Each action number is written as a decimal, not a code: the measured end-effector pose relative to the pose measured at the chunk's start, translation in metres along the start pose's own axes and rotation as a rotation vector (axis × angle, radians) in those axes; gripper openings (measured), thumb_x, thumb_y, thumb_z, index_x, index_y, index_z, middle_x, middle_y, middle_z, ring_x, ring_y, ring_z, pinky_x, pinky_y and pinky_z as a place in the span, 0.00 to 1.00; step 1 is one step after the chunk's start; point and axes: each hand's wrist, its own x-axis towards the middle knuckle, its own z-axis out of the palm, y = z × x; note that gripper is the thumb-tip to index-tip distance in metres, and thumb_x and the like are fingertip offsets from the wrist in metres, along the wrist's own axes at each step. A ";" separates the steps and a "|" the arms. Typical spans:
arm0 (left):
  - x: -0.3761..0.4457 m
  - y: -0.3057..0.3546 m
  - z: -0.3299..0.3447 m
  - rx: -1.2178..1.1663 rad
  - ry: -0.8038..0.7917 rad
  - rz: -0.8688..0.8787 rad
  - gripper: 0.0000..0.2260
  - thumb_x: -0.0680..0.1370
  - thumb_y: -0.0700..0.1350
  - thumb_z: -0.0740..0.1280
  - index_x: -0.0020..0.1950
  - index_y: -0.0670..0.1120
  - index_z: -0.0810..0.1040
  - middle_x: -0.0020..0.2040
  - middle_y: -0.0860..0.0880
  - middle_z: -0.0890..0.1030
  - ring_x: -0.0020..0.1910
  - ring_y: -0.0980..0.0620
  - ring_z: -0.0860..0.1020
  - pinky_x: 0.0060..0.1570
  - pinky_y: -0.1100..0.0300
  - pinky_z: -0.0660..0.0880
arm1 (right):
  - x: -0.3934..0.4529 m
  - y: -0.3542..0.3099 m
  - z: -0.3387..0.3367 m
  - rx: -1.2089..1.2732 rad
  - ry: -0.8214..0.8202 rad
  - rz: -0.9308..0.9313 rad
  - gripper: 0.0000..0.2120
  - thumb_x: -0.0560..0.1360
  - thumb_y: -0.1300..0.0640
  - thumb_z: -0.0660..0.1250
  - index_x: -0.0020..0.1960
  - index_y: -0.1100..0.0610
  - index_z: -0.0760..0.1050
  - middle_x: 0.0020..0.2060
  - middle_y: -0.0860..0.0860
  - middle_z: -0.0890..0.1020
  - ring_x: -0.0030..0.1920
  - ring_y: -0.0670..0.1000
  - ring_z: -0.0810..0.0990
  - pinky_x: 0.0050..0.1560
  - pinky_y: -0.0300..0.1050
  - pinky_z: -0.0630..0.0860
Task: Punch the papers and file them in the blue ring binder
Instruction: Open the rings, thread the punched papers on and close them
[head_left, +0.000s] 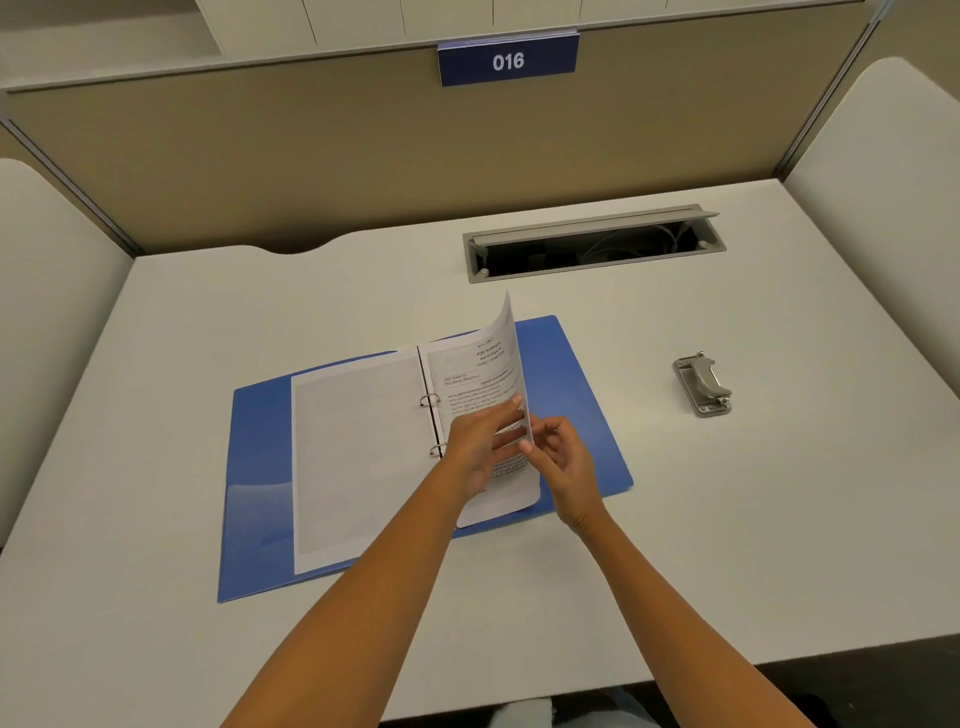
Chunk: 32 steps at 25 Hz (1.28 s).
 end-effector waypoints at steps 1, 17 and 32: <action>0.000 0.000 0.000 -0.009 0.008 0.003 0.21 0.75 0.44 0.72 0.67 0.50 0.73 0.52 0.44 0.84 0.51 0.46 0.84 0.45 0.54 0.81 | 0.001 0.000 0.000 -0.007 -0.009 0.001 0.09 0.75 0.59 0.69 0.53 0.59 0.72 0.49 0.49 0.82 0.52 0.47 0.82 0.51 0.38 0.78; 0.009 -0.009 -0.005 -0.010 0.126 0.006 0.09 0.77 0.44 0.69 0.56 0.52 0.75 0.52 0.47 0.83 0.50 0.46 0.83 0.48 0.52 0.82 | 0.010 0.002 -0.002 -0.008 0.069 0.037 0.17 0.71 0.54 0.70 0.56 0.56 0.69 0.49 0.46 0.80 0.49 0.43 0.83 0.45 0.34 0.79; -0.003 0.019 -0.113 0.022 0.487 0.158 0.07 0.75 0.41 0.71 0.52 0.47 0.82 0.49 0.47 0.83 0.46 0.46 0.81 0.45 0.53 0.80 | 0.004 0.029 -0.017 -0.137 0.483 0.198 0.14 0.76 0.57 0.68 0.60 0.50 0.69 0.53 0.48 0.77 0.52 0.51 0.79 0.51 0.48 0.80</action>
